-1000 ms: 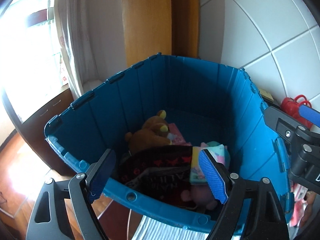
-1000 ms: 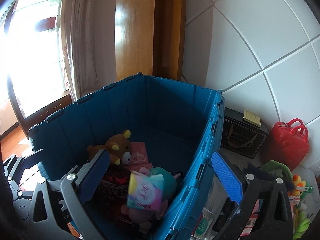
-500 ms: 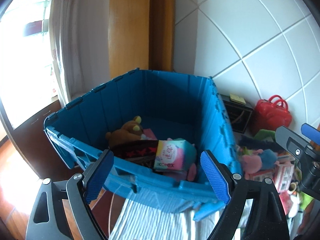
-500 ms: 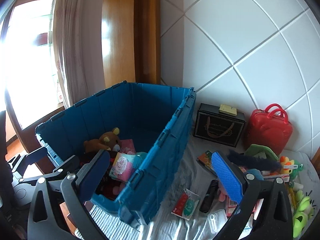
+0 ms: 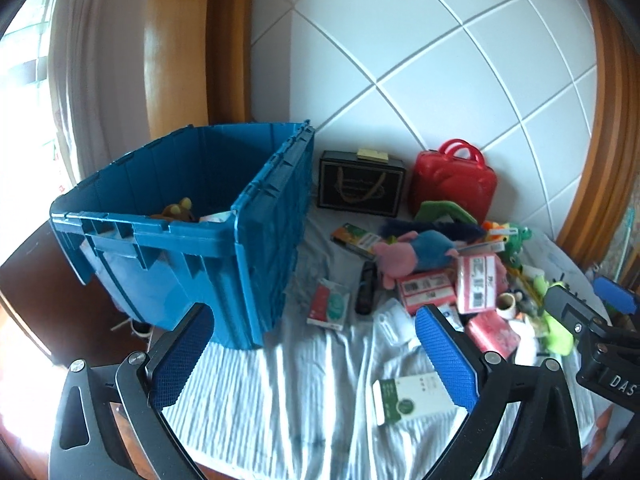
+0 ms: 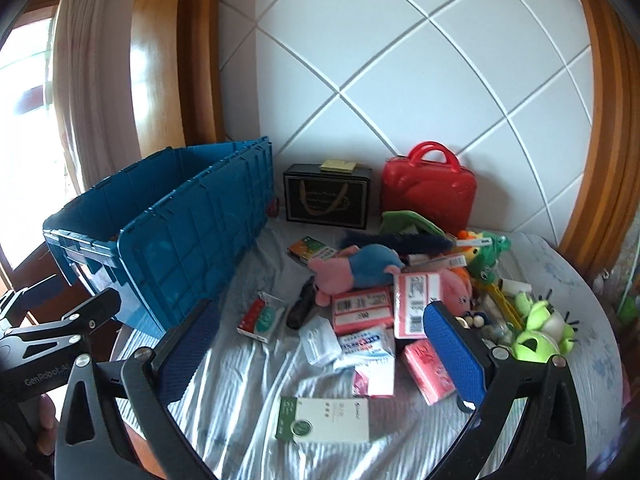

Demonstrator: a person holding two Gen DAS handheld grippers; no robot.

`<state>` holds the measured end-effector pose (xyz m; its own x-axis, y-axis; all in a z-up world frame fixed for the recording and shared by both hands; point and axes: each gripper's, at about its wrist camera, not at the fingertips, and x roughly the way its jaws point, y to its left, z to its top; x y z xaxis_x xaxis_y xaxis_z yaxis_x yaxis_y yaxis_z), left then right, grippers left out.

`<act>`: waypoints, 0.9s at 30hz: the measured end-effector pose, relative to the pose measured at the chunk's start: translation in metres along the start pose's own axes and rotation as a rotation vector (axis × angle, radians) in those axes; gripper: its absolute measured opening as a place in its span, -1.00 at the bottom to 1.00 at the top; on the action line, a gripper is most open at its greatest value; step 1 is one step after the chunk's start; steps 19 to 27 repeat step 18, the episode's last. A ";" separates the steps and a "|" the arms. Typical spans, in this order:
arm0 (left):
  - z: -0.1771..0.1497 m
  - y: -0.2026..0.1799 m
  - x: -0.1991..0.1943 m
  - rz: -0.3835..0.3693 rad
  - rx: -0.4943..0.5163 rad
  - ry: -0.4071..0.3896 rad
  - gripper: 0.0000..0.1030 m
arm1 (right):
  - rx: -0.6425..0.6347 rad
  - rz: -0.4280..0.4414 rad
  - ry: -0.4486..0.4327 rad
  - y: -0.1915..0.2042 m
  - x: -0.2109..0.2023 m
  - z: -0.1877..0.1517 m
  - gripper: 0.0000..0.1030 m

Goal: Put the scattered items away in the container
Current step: 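Withdraw both tools from the crate back toward the bed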

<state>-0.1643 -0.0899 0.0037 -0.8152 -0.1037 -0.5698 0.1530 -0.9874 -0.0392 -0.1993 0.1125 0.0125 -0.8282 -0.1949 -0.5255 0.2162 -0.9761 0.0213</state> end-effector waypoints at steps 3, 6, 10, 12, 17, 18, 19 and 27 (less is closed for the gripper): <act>-0.005 -0.010 -0.016 -0.008 0.015 0.003 0.98 | 0.020 -0.026 0.030 -0.021 -0.019 -0.016 1.00; -0.005 -0.013 -0.028 -0.002 0.035 0.007 0.98 | 0.043 -0.054 0.034 -0.032 -0.037 -0.024 1.00; -0.002 -0.010 -0.040 0.003 0.038 0.022 0.98 | 0.075 -0.082 0.029 -0.039 -0.058 -0.029 1.00; -0.004 -0.008 -0.047 0.003 0.034 0.020 0.98 | 0.076 -0.084 0.026 -0.038 -0.067 -0.028 1.00; -0.009 -0.003 -0.057 -0.005 0.034 0.007 0.98 | 0.072 -0.113 0.021 -0.032 -0.083 -0.031 1.00; -0.009 -0.003 -0.058 -0.012 0.038 0.009 0.98 | 0.071 -0.115 0.022 -0.031 -0.085 -0.032 1.00; -0.009 -0.003 -0.058 -0.012 0.038 0.009 0.98 | 0.071 -0.115 0.022 -0.031 -0.085 -0.032 1.00; -0.009 -0.003 -0.058 -0.012 0.038 0.009 0.98 | 0.071 -0.115 0.022 -0.031 -0.085 -0.032 1.00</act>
